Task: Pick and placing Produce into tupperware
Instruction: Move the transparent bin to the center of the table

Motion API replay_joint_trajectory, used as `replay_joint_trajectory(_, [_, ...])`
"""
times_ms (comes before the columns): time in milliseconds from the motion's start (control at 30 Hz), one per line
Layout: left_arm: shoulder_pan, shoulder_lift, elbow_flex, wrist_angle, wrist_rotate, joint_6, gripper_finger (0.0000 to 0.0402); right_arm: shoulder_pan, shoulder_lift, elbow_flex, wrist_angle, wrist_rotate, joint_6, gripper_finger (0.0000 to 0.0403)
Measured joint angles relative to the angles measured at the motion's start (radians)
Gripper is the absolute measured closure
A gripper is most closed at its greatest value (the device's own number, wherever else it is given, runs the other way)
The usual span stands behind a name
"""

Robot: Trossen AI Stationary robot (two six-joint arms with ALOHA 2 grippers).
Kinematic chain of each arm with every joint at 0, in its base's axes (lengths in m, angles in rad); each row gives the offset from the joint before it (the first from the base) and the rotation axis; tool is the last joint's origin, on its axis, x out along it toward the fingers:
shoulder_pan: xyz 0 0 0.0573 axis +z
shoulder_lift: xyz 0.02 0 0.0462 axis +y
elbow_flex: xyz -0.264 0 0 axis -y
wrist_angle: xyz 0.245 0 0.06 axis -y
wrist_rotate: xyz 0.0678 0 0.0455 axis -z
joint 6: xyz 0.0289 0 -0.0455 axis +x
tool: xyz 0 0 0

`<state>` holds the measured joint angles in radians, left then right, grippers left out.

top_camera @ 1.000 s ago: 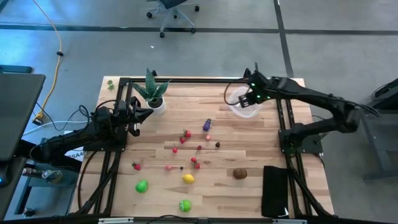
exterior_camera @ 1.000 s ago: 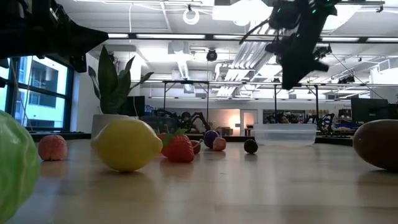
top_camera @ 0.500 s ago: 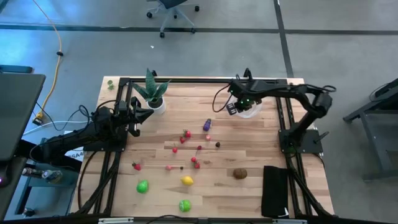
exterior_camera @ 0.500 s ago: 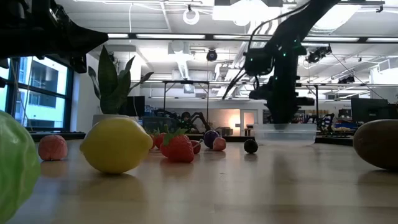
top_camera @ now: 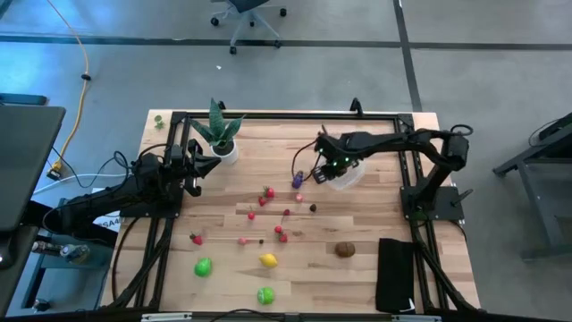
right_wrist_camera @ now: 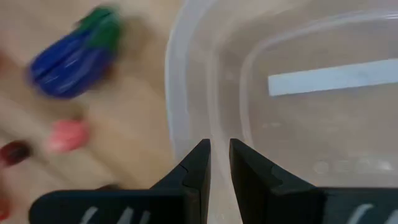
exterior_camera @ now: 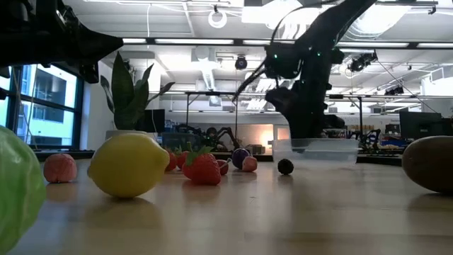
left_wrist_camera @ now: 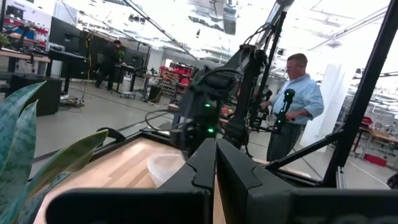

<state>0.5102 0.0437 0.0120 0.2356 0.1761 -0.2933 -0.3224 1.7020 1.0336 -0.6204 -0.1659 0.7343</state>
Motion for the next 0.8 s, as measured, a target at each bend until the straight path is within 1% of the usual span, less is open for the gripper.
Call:
replay_joint_trajectory(233, [0.0, 0.0, 0.0, 0.0, 0.0, 0.0, 0.0399, 0.076, 0.0, 0.0, 0.097, -0.013, 0.094, 0.0352])
replay_joint_trajectory(367, [0.0, 0.0, 0.0, 0.0, 0.0, 0.0, 0.0399, 0.084, 0.022, 0.0, 0.116, -0.015, 0.104, 0.0352])
replay_joint_trajectory(467, [0.0, 0.0, 0.0, 0.0, 0.002, 0.0, 0.0399, 0.083, 0.071, 0.029, 0.112, -0.028, 0.09, 0.0352])
replay_joint_trajectory(533, [0.0, 0.0, 0.0, 0.0, 0.005, -0.001, 0.0399, 0.089, 0.112, 0.079, 0.087, -0.03, 0.056, 0.0352])
replay_joint_trajectory(633, [0.0, 0.0, 0.0, 0.0, 0.009, -0.002, 0.0399, 0.105, 0.175, 0.19, 0.052, -0.016, -0.008, 0.0352])
replay_joint_trajectory(800, [0.0, 0.0, 0.0, 0.0, 0.019, -0.003, 0.0399, 0.114, 0.286, 0.4, -0.108, 0.01, -0.107, 0.0352])
